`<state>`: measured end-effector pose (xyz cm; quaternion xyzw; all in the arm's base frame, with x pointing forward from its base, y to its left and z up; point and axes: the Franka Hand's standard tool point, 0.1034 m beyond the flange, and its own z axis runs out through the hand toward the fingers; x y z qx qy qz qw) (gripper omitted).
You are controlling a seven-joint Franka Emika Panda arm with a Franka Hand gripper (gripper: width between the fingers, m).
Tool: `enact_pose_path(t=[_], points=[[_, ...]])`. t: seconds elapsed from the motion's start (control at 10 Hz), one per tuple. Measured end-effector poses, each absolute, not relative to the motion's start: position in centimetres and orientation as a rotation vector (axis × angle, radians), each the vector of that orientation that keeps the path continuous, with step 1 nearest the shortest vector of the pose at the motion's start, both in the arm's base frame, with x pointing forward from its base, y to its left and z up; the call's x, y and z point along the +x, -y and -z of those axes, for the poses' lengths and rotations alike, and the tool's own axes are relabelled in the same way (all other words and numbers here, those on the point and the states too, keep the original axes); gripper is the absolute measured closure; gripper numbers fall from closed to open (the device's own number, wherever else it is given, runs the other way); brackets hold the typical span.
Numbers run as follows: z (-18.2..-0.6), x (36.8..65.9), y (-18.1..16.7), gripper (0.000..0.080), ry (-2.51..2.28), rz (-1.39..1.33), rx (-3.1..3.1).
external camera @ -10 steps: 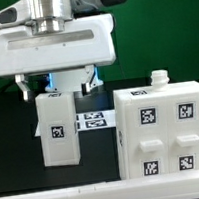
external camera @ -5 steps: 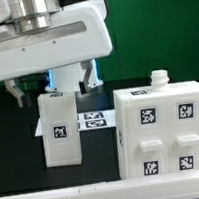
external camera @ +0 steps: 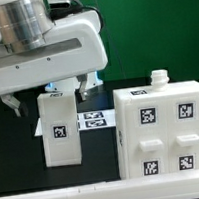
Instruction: Assemble cabinet
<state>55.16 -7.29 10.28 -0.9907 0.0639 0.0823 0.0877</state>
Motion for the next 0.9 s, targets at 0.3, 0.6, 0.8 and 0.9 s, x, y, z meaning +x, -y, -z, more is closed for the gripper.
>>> enact_pose_path(t=[0.3,0.6,0.8,0.9], points=[[-10.4,55.3,8.2,0.0003,-0.196,-0.551,-2.952],[-10.0,56.5,7.0,0.0003,-0.258,-0.937,-2.863],[-9.8,55.6,7.0,0.0003,-0.241,-1.111,-2.786],[-9.6,55.6,6.9,0.0003,-0.249,-1.115,-2.780]])
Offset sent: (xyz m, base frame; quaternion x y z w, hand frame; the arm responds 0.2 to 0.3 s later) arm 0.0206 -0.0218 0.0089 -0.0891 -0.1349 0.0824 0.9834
